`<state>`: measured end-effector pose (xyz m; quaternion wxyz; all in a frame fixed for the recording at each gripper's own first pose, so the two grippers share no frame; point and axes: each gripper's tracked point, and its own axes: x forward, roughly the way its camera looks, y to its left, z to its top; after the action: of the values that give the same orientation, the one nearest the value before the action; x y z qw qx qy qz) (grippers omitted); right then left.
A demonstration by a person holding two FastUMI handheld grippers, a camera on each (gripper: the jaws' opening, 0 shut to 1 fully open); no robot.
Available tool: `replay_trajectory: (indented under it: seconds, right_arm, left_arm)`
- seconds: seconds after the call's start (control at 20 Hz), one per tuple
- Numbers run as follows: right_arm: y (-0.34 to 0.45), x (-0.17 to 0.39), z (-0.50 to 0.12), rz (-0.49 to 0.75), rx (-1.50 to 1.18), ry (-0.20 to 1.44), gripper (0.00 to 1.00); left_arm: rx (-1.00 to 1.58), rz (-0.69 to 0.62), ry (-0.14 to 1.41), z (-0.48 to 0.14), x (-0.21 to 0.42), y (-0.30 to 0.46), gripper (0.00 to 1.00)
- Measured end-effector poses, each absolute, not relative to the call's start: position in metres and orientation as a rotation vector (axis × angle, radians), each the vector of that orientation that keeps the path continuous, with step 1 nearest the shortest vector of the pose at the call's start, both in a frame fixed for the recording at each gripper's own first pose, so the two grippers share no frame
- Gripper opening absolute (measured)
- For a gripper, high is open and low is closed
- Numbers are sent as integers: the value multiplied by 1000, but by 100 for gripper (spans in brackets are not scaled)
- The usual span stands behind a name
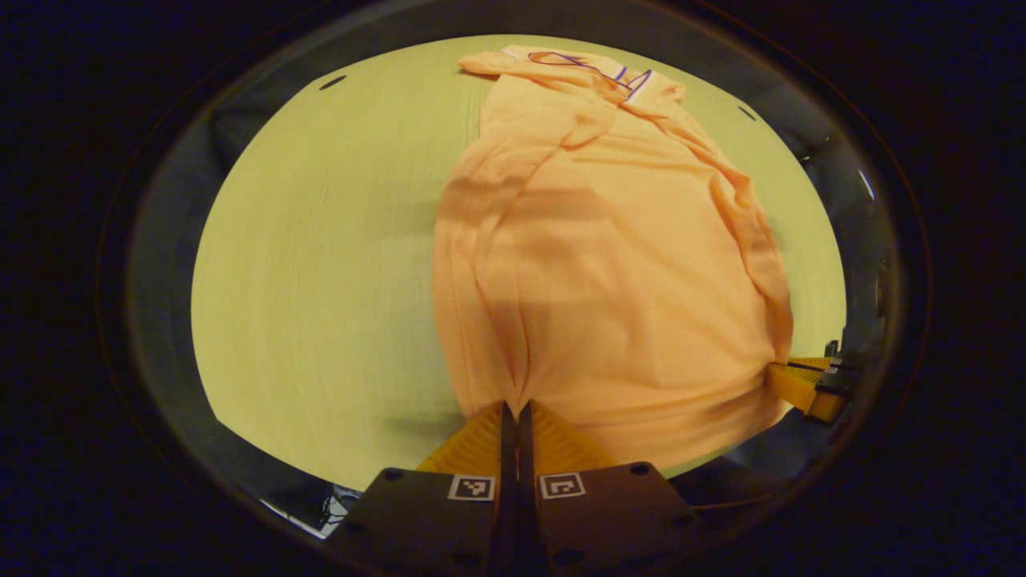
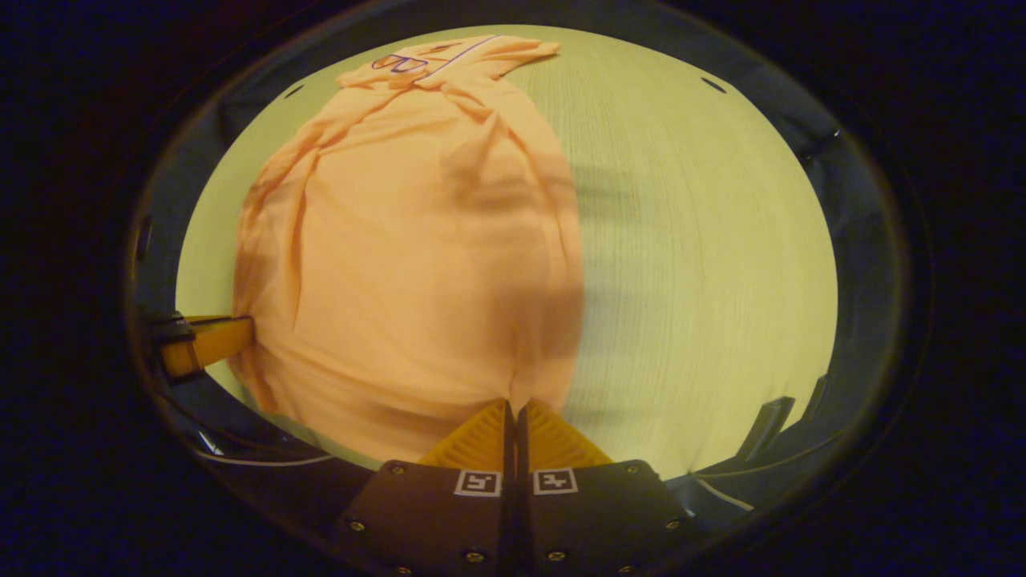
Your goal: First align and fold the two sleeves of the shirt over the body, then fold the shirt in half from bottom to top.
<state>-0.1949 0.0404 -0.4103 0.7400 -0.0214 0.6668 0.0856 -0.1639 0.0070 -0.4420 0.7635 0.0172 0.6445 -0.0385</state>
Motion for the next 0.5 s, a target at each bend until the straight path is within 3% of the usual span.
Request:
replay_trajectory:
  seconds: [0.25,0.3,0.45,0.5]
  right_arm:
    - [46,-183,-396,207,-32,1434,0]
    - [47,-176,-392,213,-33,1422,0]
    - [52,-144,-375,229,-28,1366,0]
    - [54,-129,-369,233,-26,1344,0]
  left_arm:
    - [-2,-62,1373,-429,-146,11,6]
    - [-6,-60,1360,-424,-137,12,10]
    - [-20,-56,1311,-408,-104,13,6]
    - [-24,-54,1293,-402,-89,13,10]
